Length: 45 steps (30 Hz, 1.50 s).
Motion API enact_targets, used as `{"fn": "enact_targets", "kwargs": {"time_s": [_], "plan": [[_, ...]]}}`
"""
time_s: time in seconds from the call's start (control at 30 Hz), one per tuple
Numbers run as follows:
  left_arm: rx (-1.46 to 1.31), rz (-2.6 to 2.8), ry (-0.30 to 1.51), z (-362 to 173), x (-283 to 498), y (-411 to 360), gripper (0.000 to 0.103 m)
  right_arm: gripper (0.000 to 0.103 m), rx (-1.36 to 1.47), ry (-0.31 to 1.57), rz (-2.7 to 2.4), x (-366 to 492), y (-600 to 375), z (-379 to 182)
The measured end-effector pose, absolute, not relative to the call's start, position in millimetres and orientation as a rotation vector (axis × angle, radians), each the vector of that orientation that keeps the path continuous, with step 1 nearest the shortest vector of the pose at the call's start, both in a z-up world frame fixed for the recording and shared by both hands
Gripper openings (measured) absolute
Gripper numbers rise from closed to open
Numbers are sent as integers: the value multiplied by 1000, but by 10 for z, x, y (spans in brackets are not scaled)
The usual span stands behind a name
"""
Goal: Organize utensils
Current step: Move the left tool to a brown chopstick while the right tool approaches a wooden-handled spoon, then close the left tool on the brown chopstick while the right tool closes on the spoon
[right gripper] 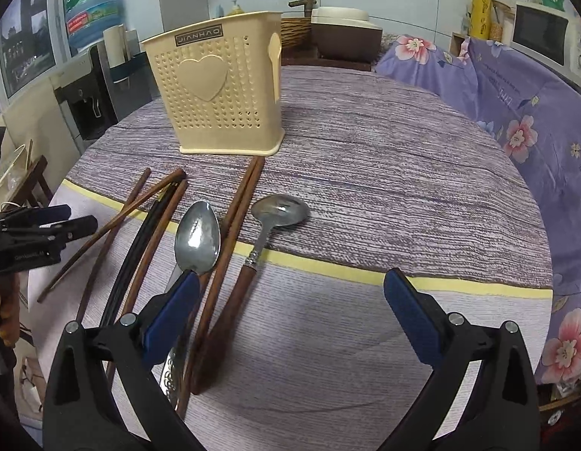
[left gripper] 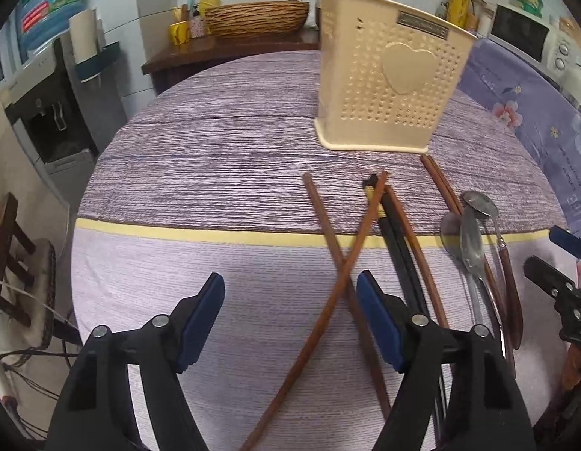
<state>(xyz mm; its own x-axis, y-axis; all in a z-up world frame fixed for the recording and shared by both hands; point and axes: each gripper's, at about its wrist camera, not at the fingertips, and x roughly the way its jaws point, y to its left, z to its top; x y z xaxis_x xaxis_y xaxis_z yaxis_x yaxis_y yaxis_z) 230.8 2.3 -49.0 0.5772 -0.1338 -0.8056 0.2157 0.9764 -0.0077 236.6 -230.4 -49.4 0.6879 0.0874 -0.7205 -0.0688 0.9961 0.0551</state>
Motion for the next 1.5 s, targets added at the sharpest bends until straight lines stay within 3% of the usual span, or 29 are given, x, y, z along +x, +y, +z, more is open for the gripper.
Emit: {"fn": "enact_targets", "kwargs": {"time_s": [0.33, 0.67, 1.0, 1.1, 1.27, 1.5], "plan": [[132, -215, 924, -474, 2426, -8, 63, 65, 79, 916, 86, 2700, -2281, -582], [126, -224, 915, -450, 2413, 44, 62, 64, 111, 848, 165, 2581, -2157, -417], [106, -231, 909, -439, 2350, 82, 62, 63, -53, 874, 289, 2699, -1587, -581], [104, -233, 907, -426, 2343, 119, 62, 58, -37, 897, 306, 2785, -1584, -643], [113, -241, 908, -437, 2353, 107, 62, 39, -35, 906, 285, 2861, -1596, -679], [140, -260, 906, -436, 2367, 15, 62, 39, 16, 883, 290, 2813, -1726, -621]]}}
